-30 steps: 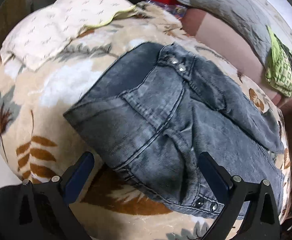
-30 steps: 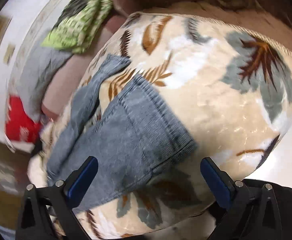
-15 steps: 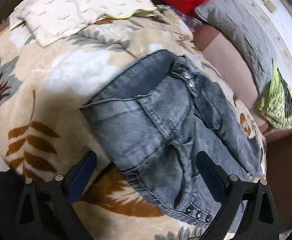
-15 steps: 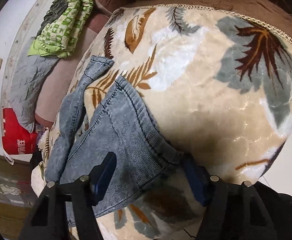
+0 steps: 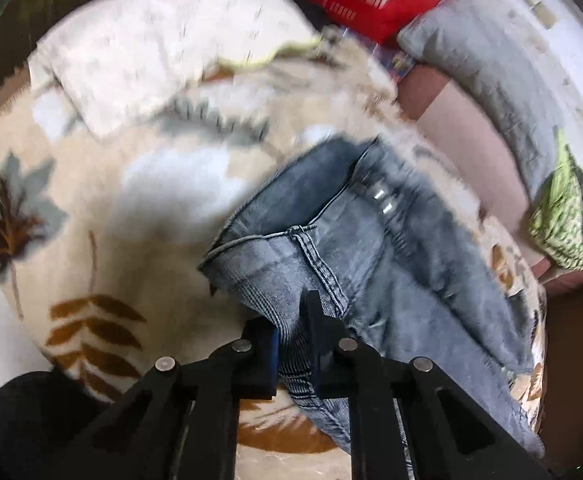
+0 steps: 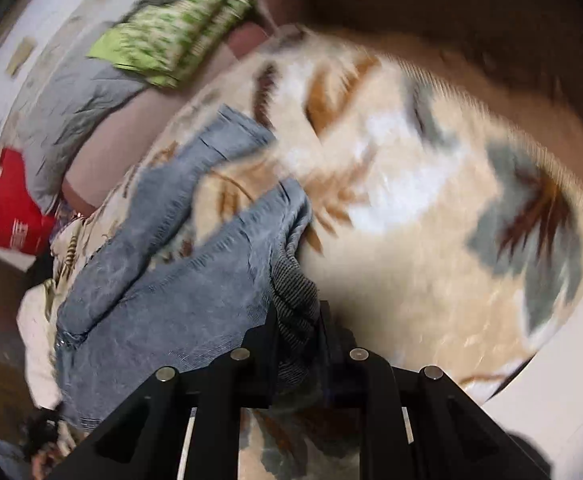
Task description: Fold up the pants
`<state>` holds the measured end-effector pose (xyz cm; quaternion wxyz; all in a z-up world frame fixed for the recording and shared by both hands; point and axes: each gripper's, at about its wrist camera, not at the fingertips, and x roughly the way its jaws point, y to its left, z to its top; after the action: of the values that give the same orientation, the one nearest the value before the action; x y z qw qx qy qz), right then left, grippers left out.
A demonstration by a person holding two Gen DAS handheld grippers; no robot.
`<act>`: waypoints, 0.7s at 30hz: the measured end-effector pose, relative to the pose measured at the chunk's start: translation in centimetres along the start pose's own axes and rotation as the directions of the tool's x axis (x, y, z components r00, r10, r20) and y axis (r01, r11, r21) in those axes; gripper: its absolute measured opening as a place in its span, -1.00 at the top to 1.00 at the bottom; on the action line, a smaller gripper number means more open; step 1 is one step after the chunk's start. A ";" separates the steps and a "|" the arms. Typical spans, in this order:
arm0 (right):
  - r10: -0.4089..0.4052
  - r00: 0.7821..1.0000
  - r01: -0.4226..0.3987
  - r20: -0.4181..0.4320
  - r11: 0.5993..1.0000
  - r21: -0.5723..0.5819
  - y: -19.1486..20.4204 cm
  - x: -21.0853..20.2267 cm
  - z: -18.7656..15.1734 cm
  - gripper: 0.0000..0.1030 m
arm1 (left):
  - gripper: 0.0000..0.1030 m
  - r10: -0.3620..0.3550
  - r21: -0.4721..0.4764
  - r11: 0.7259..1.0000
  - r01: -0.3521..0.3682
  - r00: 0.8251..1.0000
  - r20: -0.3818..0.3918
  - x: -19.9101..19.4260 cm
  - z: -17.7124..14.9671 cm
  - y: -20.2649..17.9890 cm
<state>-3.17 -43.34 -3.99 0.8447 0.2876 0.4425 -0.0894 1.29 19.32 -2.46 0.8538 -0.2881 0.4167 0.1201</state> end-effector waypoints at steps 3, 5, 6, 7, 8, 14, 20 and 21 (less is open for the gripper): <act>-0.028 0.997 0.033 0.066 0.996 -0.077 1.4 -2.2 0.3 0.67 | 0.77 -0.018 0.022 1.000 0.016 0.998 0.066 -2.7 -0.4 -0.6; -0.081 0.995 0.087 0.062 0.991 -0.105 1.1 -1.9 0.1 0.53 | 0.72 -0.003 0.070 0.998 0.000 0.999 0.039 -2.7 -1.3 -1.2; -0.124 0.992 0.125 0.013 0.985 -0.116 0.2 -0.6 -0.2 0.11 | 0.68 0.021 0.099 0.995 -0.022 1.000 0.006 -2.0 -1.9 -1.2; -0.163 0.985 0.156 -0.051 0.981 -0.118 -0.8 0.8 -0.4 -0.18 | 0.63 0.034 0.100 0.994 -0.031 0.999 -0.033 -1.1 -2.4 -0.7; -0.187 0.975 0.175 -0.120 0.979 -0.100 -2.2 2.2 -0.7 -0.33 | 0.36 0.062 0.091 0.994 -0.057 0.997 -0.055 -0.6 -2.7 -0.1; -0.087 0.996 0.087 -0.016 0.996 -0.002 -4.7 -0.2 1.6 -0.34 | -0.23 0.135 0.110 0.984 -0.141 0.989 0.062 -3.2 -2.2 0.0; -0.022 0.998 0.013 -0.066 0.991 -0.134 0.3 5.0 6.7 -0.34 | -0.54 0.024 0.337 0.939 -0.071 0.990 0.140 -3.6 -2.5 -6.4; -0.032 0.997 0.021 -0.071 0.989 -0.149 0.6 6.1 7.4 -0.34 | -0.54 0.018 0.371 0.927 -0.057 0.994 0.108 -2.5 -2.6 -7.3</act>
<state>5.84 -46.44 -5.36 0.8456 0.2215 0.4824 -0.0570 1.30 11.96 1.08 0.9108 -0.1060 0.3929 0.0694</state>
